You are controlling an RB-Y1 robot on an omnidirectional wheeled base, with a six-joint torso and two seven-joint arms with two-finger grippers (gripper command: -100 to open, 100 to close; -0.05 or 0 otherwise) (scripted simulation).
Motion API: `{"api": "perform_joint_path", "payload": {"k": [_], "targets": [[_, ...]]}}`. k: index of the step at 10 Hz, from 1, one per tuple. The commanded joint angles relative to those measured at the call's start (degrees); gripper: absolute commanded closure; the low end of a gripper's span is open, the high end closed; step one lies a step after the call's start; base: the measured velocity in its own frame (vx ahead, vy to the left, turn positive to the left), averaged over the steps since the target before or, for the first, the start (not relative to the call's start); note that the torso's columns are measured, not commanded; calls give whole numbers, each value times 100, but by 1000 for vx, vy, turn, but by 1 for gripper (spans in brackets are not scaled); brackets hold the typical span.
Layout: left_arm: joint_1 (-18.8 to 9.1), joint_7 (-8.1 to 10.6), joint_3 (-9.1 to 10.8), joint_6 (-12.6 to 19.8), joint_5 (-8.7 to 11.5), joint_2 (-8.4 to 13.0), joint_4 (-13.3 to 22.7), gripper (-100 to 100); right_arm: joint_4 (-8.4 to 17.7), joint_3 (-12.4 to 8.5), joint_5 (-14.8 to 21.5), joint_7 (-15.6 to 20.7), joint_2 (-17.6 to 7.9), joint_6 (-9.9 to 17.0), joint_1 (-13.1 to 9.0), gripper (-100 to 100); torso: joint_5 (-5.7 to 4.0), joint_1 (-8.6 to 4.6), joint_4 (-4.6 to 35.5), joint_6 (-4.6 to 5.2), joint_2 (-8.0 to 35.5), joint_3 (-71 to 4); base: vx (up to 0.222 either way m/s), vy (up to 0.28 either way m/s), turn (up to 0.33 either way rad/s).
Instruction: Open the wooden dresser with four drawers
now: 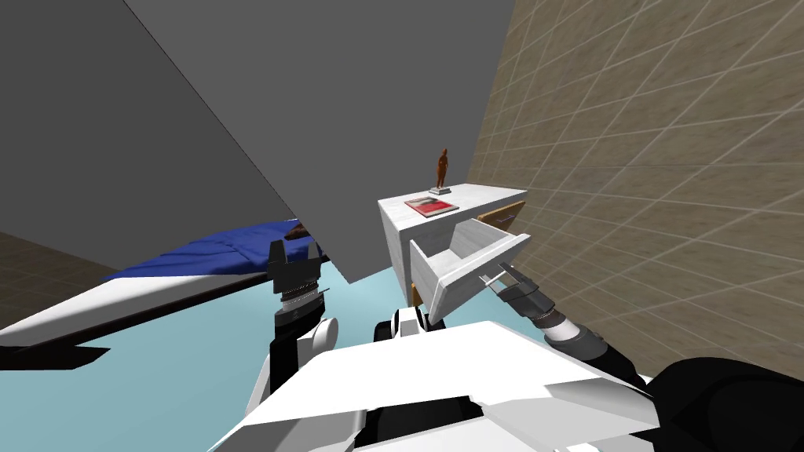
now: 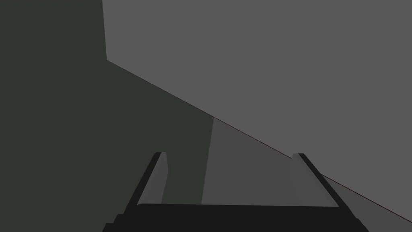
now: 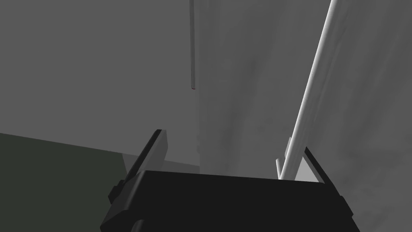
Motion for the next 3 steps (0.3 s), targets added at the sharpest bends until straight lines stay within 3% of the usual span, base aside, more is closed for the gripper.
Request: {"api": "perform_joint_path", "payload": {"k": [1,3], "targets": [[0,0,0,0,0,0,0,0,9,1,4,1,0,5,4,0,-4,-2,-5,-1,-7,-3,0,0,0],[0,0,0,0,0,0,0,0,20,1,9,1,0,11,9,0,-9,-7,-10,-1,-14,-4,0,0,0]]}}
